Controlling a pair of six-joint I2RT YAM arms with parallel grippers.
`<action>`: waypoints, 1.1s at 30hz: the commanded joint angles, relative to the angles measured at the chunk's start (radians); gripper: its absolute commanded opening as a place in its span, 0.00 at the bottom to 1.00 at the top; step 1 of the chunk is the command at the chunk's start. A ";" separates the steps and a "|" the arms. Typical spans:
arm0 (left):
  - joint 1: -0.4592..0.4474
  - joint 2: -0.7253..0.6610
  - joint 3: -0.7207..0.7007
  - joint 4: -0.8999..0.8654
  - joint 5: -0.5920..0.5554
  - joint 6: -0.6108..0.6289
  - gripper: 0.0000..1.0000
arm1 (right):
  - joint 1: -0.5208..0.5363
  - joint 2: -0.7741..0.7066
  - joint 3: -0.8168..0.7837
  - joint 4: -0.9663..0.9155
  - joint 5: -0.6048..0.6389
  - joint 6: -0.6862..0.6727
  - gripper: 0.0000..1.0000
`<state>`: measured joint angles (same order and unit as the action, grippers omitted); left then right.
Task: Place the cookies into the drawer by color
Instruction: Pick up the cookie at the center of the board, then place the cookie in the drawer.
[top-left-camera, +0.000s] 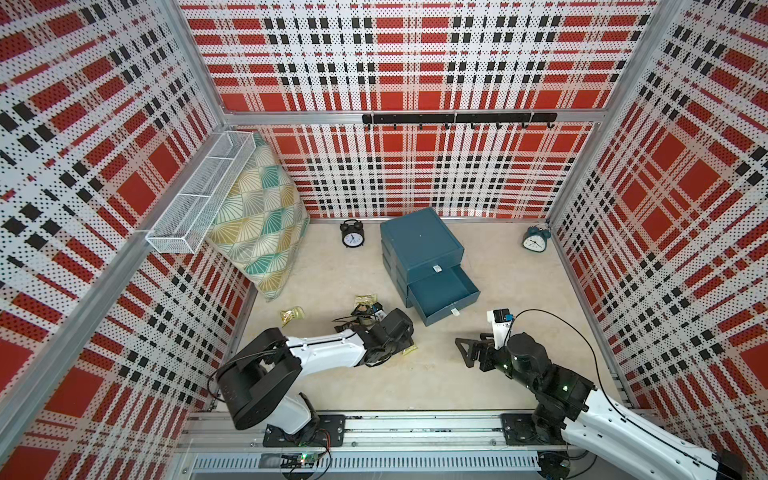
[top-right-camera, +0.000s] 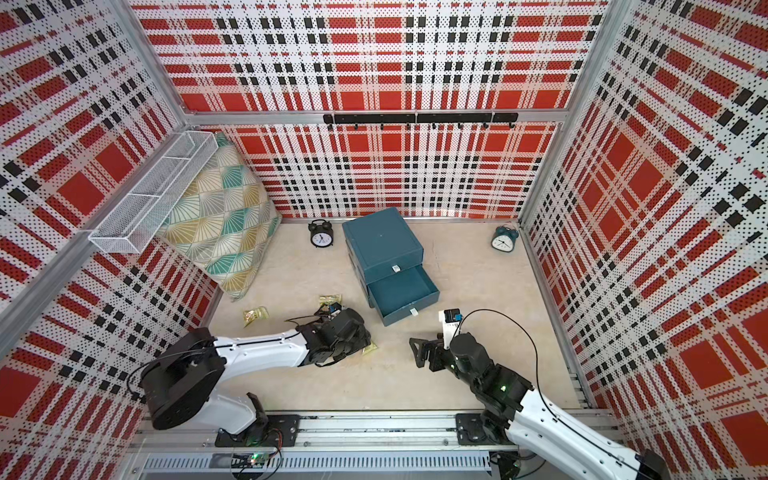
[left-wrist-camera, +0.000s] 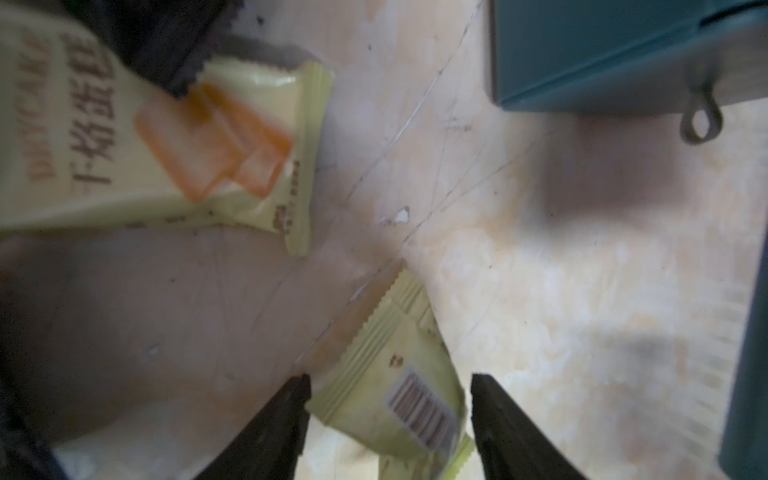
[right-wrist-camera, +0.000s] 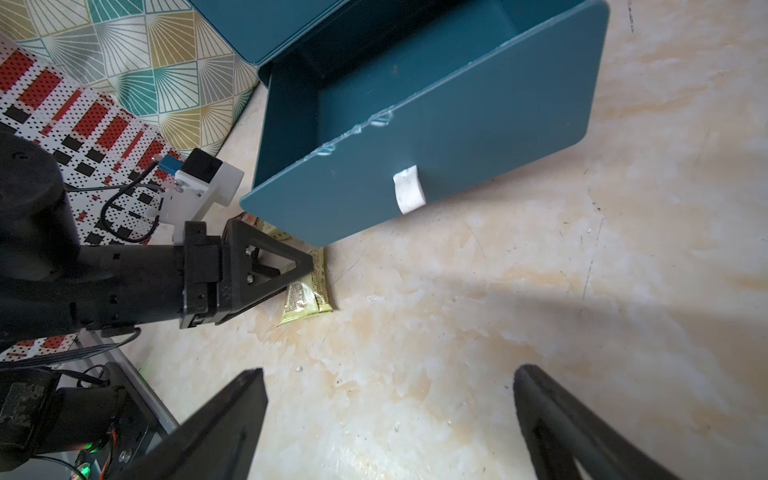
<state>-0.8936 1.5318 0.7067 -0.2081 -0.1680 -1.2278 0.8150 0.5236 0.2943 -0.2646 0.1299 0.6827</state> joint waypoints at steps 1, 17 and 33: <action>-0.021 0.078 0.075 -0.141 -0.058 -0.059 0.61 | -0.008 -0.023 -0.016 0.003 -0.004 0.005 1.00; -0.092 0.094 0.236 -0.320 -0.259 -0.023 0.14 | -0.010 -0.059 -0.017 -0.018 -0.006 0.010 1.00; -0.171 -0.239 0.238 -0.079 -0.386 0.260 0.15 | -0.010 -0.040 0.009 -0.015 -0.009 0.000 1.00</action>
<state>-1.0607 1.3247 0.9257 -0.3836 -0.5144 -1.0637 0.8108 0.4801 0.2890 -0.2874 0.1257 0.6857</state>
